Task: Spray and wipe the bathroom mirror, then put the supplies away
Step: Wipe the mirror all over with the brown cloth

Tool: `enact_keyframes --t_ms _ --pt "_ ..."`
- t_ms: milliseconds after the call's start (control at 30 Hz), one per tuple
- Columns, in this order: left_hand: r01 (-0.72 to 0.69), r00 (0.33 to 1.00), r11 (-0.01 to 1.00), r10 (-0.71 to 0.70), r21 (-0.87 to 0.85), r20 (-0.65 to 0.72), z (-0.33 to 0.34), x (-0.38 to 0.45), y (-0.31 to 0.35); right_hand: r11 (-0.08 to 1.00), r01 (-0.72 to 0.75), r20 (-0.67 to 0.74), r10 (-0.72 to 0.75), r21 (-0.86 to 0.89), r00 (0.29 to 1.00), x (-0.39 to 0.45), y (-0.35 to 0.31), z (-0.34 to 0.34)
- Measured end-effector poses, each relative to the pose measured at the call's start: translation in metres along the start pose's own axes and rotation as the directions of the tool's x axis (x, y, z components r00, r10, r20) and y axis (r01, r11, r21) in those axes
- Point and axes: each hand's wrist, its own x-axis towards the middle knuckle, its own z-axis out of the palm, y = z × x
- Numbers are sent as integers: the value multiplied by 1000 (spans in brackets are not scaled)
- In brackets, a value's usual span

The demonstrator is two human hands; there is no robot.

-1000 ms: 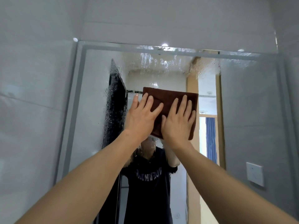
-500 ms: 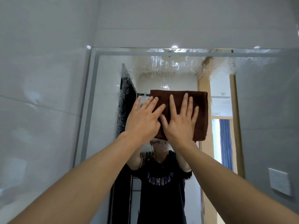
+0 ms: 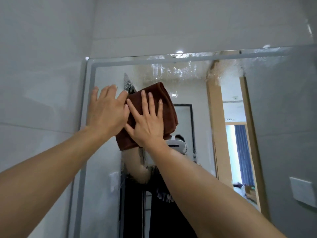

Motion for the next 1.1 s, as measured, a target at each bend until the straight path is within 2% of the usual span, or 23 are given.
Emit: enact_keyframes --t_ms 133,500,667,800,967,1100 --pt "-50 999 996 51 -68 7 -2 10 35 999 -16 -33 14 -38 999 7 53 -13" --pt "-190 982 948 180 -255 -63 -5 44 170 950 -259 -99 245 -175 965 1 251 -81" --pt "-260 965 934 249 -245 -77 -7 50 207 899 -394 -103 381 -191 919 -17 326 -110" --pt "-248 969 941 246 -230 -39 -12 45 195 866 -458 -89 450 -201 889 -19 331 -114" --pt "-225 974 954 228 -197 -8 -24 42 148 829 -541 -100 532 -143 841 4 298 -106" --pt "-171 985 966 175 -193 2 -31 44 107 853 -501 -94 493 -143 865 34 245 -91"
